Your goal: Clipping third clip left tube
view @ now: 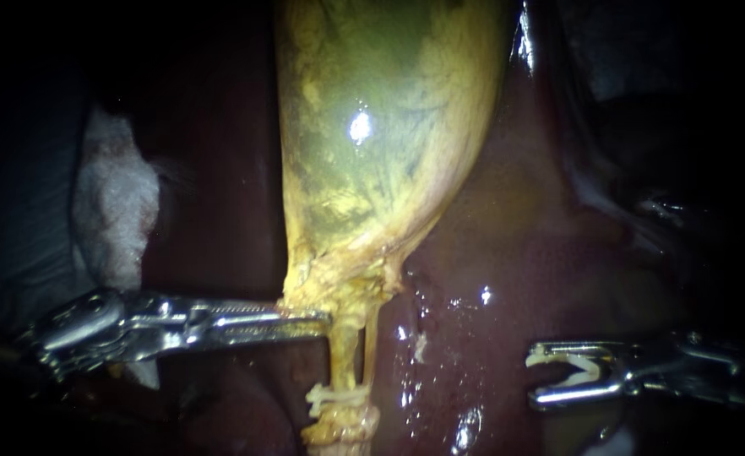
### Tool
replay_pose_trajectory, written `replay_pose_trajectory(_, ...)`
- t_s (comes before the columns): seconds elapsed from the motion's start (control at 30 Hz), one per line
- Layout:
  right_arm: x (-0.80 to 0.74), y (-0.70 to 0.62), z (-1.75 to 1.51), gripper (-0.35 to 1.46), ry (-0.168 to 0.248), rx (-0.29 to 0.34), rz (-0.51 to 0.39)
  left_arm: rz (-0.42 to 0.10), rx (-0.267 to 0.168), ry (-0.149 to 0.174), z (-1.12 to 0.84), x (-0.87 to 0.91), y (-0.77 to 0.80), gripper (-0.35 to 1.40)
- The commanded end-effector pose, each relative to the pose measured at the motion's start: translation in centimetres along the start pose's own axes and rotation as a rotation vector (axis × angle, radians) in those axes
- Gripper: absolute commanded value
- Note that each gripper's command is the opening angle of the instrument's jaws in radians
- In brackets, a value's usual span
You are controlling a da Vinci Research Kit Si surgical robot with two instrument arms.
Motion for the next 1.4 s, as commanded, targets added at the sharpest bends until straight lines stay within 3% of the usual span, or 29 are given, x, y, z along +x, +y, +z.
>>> replay_pose_trajectory(0.03, 0.00, 0.00, 0.00, 0.51, 0.000, 0.000, 0.000, 0.000, 0.002, 0.001, 0.00, 0.00, 0.00, -0.35)
replay_pose_trajectory(0.4, 0.01, 0.00, 0.05, 0.51, 0.004, -0.002, 0.001, 0.000, 0.000, 0.000, -0.02, 0.01, -0.01, -0.35)
replay_pose_trajectory(0.63, 0.07, -0.02, 0.21, 0.51, 0.034, 0.001, 0.003, -0.003, 0.006, 0.001, -0.22, 0.07, -0.06, -0.35)
replay_pose_trajectory(0.97, 0.15, -0.02, 0.55, 0.51, 0.060, 0.000, 0.005, -0.004, 0.027, 0.006, -0.42, 0.10, -0.20, -0.35)
replay_pose_trajectory(1.4, 0.13, 0.01, 1.23, 0.51, 0.069, -0.005, -0.006, -0.006, 0.027, 0.005, -0.62, 0.13, -0.27, -0.35)
